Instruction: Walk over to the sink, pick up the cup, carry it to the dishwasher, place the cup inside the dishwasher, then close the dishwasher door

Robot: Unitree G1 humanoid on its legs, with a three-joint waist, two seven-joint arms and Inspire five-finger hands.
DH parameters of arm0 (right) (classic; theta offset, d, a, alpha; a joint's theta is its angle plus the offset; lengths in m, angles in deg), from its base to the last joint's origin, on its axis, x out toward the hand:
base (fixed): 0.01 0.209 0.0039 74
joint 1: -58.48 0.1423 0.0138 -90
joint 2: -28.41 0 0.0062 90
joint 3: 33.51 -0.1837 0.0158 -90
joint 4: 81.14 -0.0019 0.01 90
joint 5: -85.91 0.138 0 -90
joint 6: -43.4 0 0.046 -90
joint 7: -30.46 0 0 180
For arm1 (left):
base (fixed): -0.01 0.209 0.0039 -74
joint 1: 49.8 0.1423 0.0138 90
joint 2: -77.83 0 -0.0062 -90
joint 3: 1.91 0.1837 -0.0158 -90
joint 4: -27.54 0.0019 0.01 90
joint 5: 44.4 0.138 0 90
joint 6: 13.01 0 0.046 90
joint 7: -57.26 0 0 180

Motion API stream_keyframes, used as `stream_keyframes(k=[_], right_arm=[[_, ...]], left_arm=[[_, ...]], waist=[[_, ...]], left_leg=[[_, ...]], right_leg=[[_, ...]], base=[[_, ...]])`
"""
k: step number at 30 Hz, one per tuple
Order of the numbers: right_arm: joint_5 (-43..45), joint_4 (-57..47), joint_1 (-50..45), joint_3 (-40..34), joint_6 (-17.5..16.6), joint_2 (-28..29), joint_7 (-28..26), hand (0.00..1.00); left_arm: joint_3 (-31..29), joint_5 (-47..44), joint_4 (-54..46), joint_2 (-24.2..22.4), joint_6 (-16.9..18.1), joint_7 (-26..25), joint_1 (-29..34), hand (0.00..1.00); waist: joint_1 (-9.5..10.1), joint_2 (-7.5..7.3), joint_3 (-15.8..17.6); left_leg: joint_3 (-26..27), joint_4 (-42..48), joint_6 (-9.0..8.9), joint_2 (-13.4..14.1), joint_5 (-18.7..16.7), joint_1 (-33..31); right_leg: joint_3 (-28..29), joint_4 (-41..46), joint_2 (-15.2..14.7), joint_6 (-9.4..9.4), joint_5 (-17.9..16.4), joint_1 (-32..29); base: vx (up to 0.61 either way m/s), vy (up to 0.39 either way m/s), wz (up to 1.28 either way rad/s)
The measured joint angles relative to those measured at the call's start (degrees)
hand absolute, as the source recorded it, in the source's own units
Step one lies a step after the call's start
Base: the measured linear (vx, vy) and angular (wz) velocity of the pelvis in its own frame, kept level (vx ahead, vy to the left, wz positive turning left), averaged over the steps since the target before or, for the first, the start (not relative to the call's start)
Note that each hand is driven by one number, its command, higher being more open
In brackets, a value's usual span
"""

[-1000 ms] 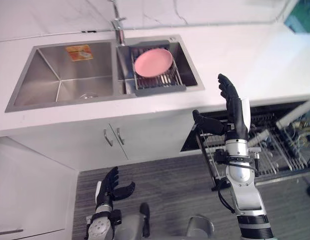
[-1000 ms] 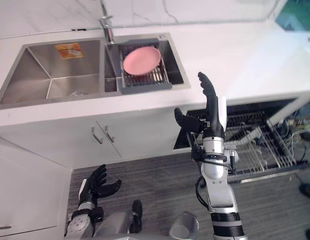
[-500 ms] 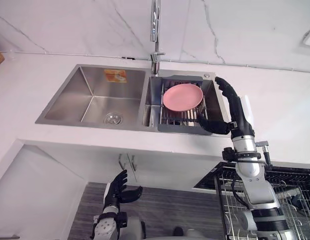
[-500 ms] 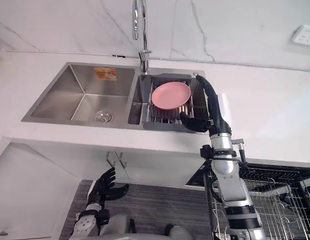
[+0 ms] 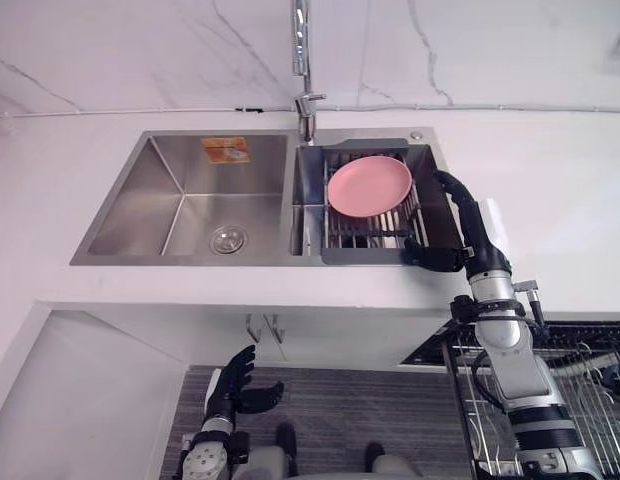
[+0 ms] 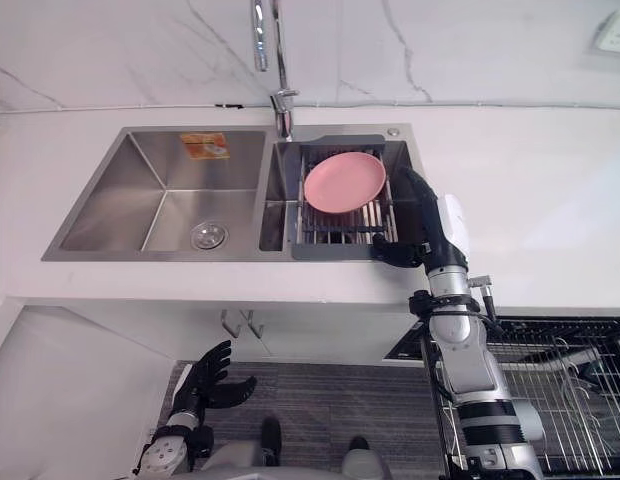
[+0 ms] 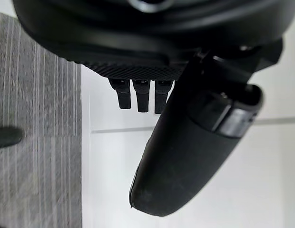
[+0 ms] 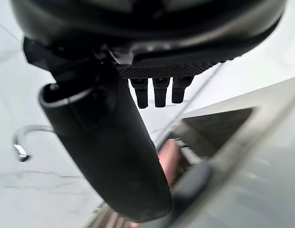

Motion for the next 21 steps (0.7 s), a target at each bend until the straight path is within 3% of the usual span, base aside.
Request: stream_keyframes(k=[9,21], right_arm=[[-2.14,4.66,3.6,1.03,0.49,-3.41,0.55,0.9],[-2.57,10.36,9.9,2.22,1.0,-5.18,0.81,0.9]], left_arm=[[0.39,-0.03,0.42,0.01,0.02,-0.02,1.86,0.9],[-0.14,-0.09,0.85,-0.07,0.01,-0.25,3.25,0.9]], waist=[[0.08,-0.44,-0.23],[0.41,-1.19,-0.2]], left_leg=[[-0.19,-7.78,0.54,-0.16,4.86,2.85],[-2.32,-7.83,0.92,-0.98,5.42,2.11]], right_leg=[[-0.18,-1.63,0.42,0.14,1.48,-0.42],[-2.21,-2.85,-0.15,0.38,1.85,0.56]], base=[[-0.06,0.003,0.0],[0.0,0.006,0.1]])
